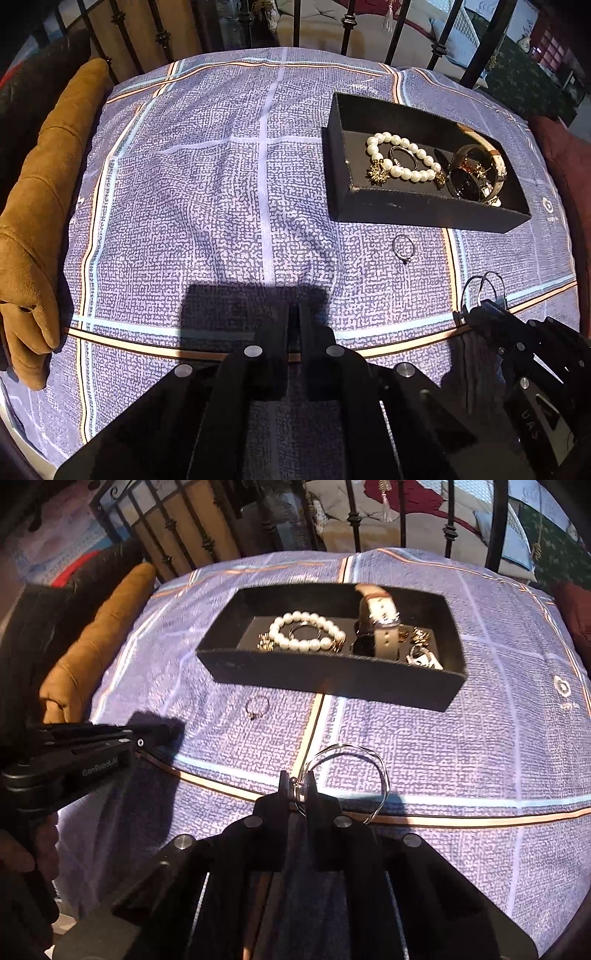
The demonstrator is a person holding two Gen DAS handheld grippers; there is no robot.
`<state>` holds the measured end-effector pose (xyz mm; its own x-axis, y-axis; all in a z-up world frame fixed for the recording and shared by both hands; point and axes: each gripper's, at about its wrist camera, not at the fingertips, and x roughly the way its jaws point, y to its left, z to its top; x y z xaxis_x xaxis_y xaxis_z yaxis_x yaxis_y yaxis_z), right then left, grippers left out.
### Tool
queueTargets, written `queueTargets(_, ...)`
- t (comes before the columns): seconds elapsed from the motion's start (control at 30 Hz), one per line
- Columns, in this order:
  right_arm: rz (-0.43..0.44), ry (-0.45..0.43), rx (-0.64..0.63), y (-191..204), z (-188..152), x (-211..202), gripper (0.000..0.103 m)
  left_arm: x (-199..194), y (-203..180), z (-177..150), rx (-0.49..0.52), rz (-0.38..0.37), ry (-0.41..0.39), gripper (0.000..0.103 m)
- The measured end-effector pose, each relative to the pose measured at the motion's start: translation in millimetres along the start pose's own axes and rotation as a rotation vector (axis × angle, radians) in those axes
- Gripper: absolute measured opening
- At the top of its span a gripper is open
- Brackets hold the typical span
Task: Organize jewelry
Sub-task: 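Move the right tool to the large silver hoop earring and grasp it, then lift the large silver hoop and carry it over the box with the right tool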
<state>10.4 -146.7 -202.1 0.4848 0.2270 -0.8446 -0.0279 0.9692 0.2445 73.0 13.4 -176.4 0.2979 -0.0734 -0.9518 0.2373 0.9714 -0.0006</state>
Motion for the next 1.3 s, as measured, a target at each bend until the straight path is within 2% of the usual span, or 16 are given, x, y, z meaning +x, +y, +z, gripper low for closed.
queueTargets(0.33,0.017,-0.057,0.088,-16,16,-31,0.009,-29,-8,15,0.025,-0.011,-0.061,0.004)
queueTargets(0.73,-0.017,-0.103,0.070,-22,32,-42,0.009,-39,-34,27,0.094,-0.008,-0.086,0.004)
queueTargets(1.3,-0.040,-0.187,0.062,-30,61,-54,0.009,-49,-50,47,0.121,-0.027,-0.134,0.004)
